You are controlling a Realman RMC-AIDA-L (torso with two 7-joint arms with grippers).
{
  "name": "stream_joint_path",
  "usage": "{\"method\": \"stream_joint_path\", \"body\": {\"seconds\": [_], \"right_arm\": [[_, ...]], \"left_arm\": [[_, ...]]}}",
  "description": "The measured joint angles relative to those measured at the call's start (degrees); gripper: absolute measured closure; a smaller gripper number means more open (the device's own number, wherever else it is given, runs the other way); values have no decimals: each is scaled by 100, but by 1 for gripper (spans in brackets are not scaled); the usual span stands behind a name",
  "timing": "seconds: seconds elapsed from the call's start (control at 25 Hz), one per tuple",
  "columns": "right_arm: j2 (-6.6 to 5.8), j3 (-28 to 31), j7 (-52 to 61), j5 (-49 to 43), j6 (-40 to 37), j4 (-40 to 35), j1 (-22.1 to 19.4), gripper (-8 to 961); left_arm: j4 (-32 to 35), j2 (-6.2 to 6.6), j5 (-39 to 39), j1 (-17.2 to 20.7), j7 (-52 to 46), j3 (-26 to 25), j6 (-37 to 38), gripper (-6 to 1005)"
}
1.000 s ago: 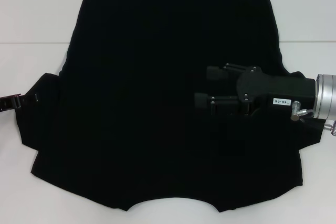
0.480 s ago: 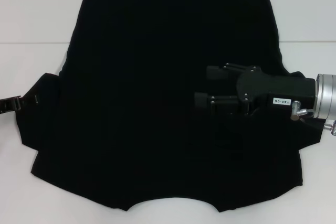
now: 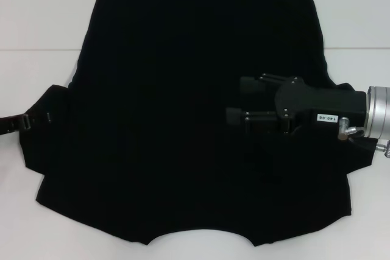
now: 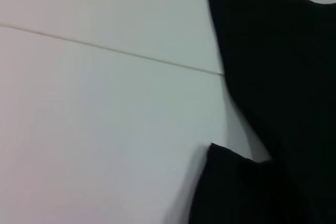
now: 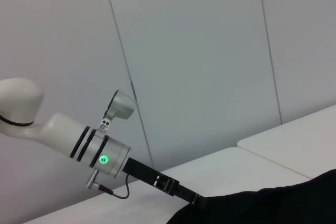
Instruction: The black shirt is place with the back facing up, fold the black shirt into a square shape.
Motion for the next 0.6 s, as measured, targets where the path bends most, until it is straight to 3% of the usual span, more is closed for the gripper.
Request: {"method": "stream_joint_path", "body": {"seconds": [0.6], "right_arm": [[0, 0, 0, 8, -26, -35, 0, 13]], "left_arm": [[44, 3, 0, -51, -18, 39, 285, 229]]}}
